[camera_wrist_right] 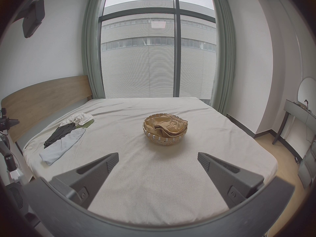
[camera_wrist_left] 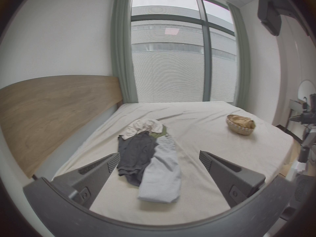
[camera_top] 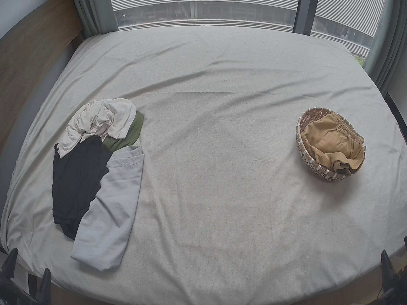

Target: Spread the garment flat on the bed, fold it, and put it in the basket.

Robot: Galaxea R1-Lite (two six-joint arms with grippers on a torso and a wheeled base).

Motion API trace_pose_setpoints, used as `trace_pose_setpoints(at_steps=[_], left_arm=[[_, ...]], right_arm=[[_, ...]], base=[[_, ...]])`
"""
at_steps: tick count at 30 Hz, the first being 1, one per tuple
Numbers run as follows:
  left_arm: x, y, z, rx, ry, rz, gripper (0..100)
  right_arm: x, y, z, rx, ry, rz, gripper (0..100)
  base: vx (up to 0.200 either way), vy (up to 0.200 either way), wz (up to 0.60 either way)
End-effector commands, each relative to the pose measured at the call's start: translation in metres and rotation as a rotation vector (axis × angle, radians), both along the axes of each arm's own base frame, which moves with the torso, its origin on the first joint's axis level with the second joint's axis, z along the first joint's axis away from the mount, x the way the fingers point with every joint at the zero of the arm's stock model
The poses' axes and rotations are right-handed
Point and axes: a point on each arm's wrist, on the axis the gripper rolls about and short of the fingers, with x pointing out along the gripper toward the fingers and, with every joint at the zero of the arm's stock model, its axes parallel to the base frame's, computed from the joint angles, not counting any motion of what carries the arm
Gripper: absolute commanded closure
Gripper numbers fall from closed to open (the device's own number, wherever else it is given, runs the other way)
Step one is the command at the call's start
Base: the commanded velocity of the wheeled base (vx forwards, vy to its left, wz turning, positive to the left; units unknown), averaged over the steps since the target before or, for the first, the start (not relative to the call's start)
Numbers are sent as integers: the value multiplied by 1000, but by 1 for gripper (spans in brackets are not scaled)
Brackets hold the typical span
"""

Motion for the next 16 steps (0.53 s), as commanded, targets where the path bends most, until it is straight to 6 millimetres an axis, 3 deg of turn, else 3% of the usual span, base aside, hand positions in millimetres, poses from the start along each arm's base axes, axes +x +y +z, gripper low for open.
trace_pose_setpoints(at_steps=[1, 7, 16], left_arm=[[0, 2, -4, 4, -6, 80, 0], [1, -1, -11, -35, 79, -40, 0], [1, 0, -10, -38, 53, -22, 0]], right_arm=[[1, 0, -5, 1, 20, 0, 0], [1, 0, -5, 2, 21, 0, 0], [1, 0, -5, -2, 21, 0, 0]], base=[[0, 0, 0], [0, 0, 0], [0, 0, 0]])
